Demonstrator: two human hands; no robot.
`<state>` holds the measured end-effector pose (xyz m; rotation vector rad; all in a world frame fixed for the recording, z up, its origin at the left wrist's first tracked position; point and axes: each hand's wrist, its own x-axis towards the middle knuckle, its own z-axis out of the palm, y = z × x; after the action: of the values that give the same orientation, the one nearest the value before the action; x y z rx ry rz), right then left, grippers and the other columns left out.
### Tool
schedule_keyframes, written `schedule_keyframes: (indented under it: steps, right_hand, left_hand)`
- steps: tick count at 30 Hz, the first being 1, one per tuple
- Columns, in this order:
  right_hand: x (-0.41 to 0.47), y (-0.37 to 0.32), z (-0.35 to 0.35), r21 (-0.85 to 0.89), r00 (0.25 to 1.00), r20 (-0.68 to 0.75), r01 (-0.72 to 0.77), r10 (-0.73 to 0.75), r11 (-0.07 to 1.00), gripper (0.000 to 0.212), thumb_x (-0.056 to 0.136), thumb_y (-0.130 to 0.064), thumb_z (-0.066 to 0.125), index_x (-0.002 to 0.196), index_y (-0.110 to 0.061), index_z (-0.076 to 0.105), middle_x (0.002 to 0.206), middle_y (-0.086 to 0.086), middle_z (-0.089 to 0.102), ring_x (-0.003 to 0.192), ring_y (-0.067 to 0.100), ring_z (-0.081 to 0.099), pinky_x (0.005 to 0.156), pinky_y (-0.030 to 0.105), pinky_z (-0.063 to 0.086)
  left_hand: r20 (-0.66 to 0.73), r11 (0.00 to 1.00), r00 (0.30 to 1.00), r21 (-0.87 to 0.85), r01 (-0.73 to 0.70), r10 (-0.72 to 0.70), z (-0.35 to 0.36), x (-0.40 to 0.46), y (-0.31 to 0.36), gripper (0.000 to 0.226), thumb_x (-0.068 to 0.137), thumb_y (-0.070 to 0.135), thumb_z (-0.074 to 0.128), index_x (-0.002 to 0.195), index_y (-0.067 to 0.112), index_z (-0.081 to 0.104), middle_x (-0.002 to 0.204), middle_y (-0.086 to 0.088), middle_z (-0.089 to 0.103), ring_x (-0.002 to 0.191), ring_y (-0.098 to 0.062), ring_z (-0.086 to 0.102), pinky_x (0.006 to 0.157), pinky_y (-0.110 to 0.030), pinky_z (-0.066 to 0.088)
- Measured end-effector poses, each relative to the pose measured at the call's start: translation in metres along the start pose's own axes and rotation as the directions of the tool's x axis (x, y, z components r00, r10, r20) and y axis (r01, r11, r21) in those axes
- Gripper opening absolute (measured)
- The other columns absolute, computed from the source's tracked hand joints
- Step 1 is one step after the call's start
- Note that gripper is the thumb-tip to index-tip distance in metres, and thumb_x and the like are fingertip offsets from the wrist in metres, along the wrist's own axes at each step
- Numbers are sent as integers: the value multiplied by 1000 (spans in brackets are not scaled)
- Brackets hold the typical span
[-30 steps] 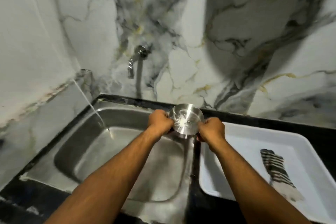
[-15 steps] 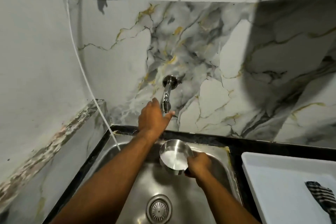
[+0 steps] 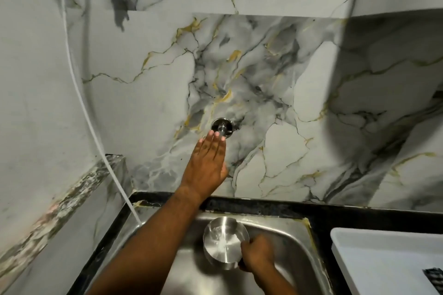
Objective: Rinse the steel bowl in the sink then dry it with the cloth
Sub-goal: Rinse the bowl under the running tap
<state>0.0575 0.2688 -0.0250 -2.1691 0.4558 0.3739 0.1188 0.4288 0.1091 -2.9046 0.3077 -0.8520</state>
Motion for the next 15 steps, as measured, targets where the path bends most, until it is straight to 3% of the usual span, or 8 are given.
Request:
schedule_keyframes:
  steps: [2,6,9,12,15]
  right_hand:
    - [0,-4,0,13,1000,3,3,-4,1000,26,89,-16,54,102,1,69,102,22,73,94,37,72,82,46,60]
    - [-6,-5,4,96,1000,11,-20,19,995,21,91,-14,54,101,1,65,98,21,72,88,37,72,78,49,61]
    - [-12,0,7,183,998,41,-63,56,981,14,92,-11,53,97,1,59,82,19,69,66,30,68,66,47,63]
    - [-13,4,9,261,992,76,-113,97,959,11,94,-9,51,97,-1,58,78,14,61,58,25,61,45,32,59]
    - [-7,8,14,369,992,95,-114,84,922,14,95,-9,54,94,2,62,75,13,60,56,20,58,27,15,40]
  left_hand:
    - [-4,998,998,-1,-60,60,-1,-2,-10,69,95,34,32,152,3,8,162,-18,8,149,-30,2,121,-42,1]
    - [65,997,995,-14,-79,79,-1,-5,-16,74,96,45,24,152,9,-9,162,-14,-11,149,-29,-11,122,-47,4]
    - [-5,997,998,-40,-67,67,-8,3,-13,76,95,56,19,150,12,-11,160,-13,-13,149,-31,-9,122,-46,-1]
    - [-91,994,991,-27,-102,99,-14,18,-8,79,94,61,20,152,10,1,162,-18,2,149,-33,0,121,-46,3]
    - [-170,987,972,-4,-163,159,-14,32,-3,80,94,63,26,151,8,13,159,-20,13,148,-36,12,120,-48,10]
